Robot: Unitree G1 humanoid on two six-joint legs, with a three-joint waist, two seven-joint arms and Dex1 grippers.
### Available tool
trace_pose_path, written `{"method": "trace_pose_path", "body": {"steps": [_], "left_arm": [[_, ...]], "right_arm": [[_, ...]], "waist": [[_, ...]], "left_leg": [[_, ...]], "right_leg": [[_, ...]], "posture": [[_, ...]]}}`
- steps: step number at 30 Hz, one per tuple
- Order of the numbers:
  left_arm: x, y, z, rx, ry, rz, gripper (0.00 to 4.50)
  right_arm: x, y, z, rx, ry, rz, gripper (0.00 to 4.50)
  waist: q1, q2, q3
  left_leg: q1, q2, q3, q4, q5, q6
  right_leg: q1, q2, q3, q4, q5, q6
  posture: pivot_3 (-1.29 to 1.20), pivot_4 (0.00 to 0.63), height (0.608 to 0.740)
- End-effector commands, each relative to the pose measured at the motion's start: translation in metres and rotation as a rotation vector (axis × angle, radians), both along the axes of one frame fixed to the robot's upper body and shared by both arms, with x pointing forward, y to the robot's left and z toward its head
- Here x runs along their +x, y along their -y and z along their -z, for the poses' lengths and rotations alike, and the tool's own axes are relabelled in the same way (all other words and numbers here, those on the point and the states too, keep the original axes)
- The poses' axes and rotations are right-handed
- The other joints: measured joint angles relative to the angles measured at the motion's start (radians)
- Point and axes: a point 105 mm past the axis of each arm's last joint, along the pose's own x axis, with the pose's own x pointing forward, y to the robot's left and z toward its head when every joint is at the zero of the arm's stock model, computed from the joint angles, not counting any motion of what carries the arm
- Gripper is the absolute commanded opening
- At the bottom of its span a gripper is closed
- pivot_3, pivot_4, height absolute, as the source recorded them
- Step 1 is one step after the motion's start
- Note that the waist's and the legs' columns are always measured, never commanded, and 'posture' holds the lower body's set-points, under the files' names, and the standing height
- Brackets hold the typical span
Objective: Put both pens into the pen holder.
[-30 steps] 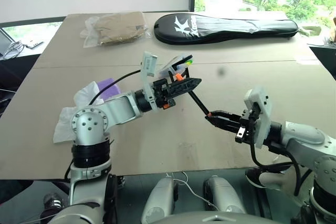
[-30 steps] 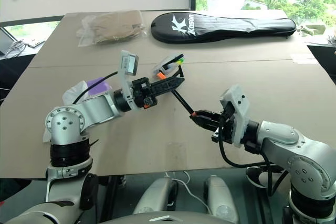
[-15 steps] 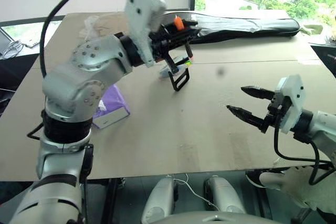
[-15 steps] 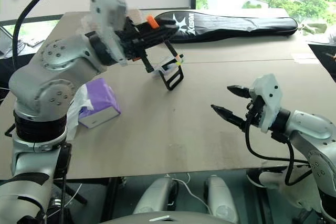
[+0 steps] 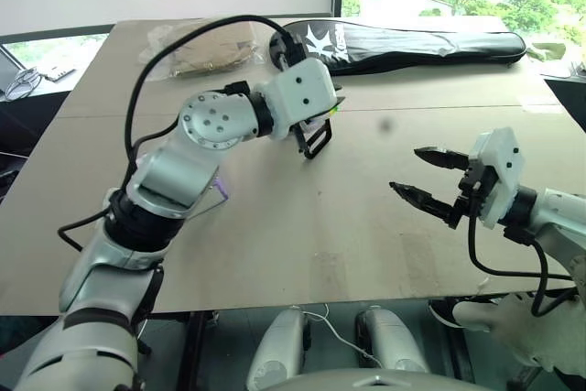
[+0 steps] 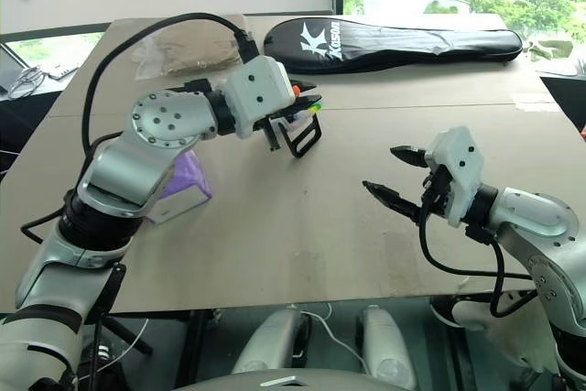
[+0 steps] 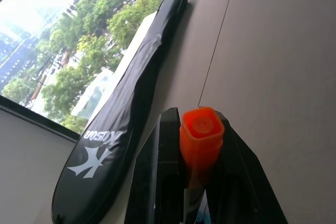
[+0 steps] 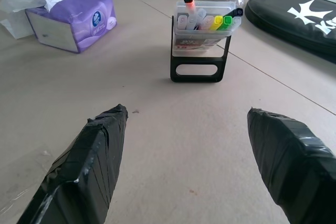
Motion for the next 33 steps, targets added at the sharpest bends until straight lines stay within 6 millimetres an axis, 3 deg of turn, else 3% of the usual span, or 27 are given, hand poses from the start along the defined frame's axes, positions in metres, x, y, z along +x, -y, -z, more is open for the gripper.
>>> {"method": "trace_pose_path", "body": {"steps": [1,7,13,17,21,25,28,33], "left_arm": [[0.002,0.002,-0.003,-0.008,0.036,-0.002,0.00],[-0.002,0.014,-0.013,-0.048,0.074,0.046,0.00],[0.017,0.000,0.011,0.036,0.015,-0.072,0.00],[0.024,-0.003,0.010,0.008,-0.004,-0.118,1.83],[0.000,0.008,-0.013,-0.234,-0.079,0.033,3.63],[-0.028,-0.008,-0.008,-0.431,-0.308,0.141,3.63],[-0.035,-0.039,0.015,-0.497,-0.439,0.060,3.63],[-0.057,-0.072,0.054,-0.497,-0.548,-0.048,3.63]], "right_arm": [[-0.006,0.000,-0.015,-0.005,0.092,-0.011,3.87],[-0.010,0.000,-0.015,-0.011,0.110,-0.013,3.87],[-0.011,0.002,-0.012,-0.015,0.109,-0.004,3.87],[-0.011,0.002,-0.011,-0.016,0.109,0.000,3.89],[-0.011,0.003,-0.011,-0.024,0.107,0.013,3.89],[-0.010,0.003,-0.005,-0.052,0.105,0.044,3.89],[-0.010,0.009,0.004,-0.087,0.085,0.074,3.89],[-0.008,0.031,0.020,-0.124,0.045,0.161,3.89]], "waist": [[0.001,0.000,0.000],[0.002,0.000,0.000],[-0.002,0.000,0.000],[-0.002,0.000,0.000],[0.000,0.000,0.000],[-0.008,0.001,0.000],[-0.007,0.001,-0.001],[0.001,0.001,-0.001]], "left_leg": [[0.000,0.000,0.000,0.000,0.000,0.000],[-0.001,0.000,0.000,0.001,0.000,0.000],[0.000,0.000,0.000,0.001,0.000,0.000],[0.000,0.000,0.000,0.002,0.000,0.001],[-0.001,0.000,-0.001,0.002,0.000,0.000],[-0.001,0.001,0.000,0.003,0.002,-0.003],[0.002,0.002,0.000,0.001,0.002,-0.003],[0.003,0.002,0.001,0.002,0.000,0.000]], "right_leg": [[0.000,0.000,0.000,0.000,0.000,0.000],[0.000,0.000,-0.001,0.000,0.000,0.000],[0.000,0.000,0.000,0.002,0.000,0.000],[0.000,0.002,0.000,0.002,0.000,0.000],[0.000,0.000,-0.001,0.002,0.000,0.000],[0.000,-0.002,0.000,0.001,0.000,0.000],[0.000,-0.001,0.001,0.003,0.000,0.000],[0.002,-0.001,0.001,0.002,0.000,0.000]], "posture": [[0.00,0.150,0.740],[0.00,0.150,0.740],[0.00,0.150,0.740],[0.00,0.150,0.740],[0.00,0.150,0.740],[0.00,0.150,0.740],[0.00,0.150,0.740],[0.00,0.150,0.740]]}}
